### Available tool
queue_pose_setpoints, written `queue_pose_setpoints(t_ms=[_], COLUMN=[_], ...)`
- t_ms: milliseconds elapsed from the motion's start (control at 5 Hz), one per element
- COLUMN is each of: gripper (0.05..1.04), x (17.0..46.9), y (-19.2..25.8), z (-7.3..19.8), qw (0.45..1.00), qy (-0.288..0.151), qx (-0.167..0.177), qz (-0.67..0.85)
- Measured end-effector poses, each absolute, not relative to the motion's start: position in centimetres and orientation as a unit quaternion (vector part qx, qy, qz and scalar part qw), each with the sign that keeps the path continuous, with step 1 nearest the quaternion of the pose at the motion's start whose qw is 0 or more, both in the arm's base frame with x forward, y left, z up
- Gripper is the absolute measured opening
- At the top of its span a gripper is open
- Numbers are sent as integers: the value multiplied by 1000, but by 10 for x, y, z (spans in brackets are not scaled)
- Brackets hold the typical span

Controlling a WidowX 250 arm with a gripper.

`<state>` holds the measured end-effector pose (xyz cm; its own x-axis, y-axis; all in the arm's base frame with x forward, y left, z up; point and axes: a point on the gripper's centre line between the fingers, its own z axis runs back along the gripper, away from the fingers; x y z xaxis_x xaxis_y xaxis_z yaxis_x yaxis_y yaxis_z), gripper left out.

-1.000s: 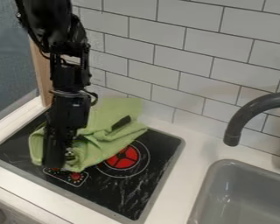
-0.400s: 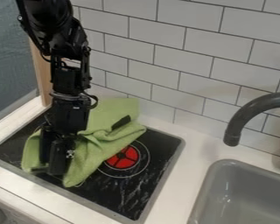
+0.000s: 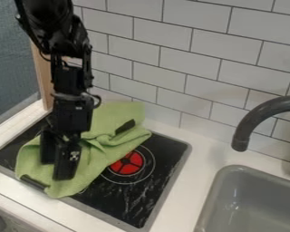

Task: Unfold the cloth from top to bottom right

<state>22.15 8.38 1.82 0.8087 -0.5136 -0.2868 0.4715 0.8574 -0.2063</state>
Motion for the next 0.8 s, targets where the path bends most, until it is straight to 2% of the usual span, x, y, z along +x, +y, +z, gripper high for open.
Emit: queue_pose_setpoints(t_ms=[400, 600, 800], gripper=[998, 998, 998], x=[229, 227, 228], y=[70, 74, 74], z=[57, 66, 67], qw=[955, 974, 975], qy=[98, 48, 45], qx=[-79, -71, -69], qz=[-270, -208, -204])
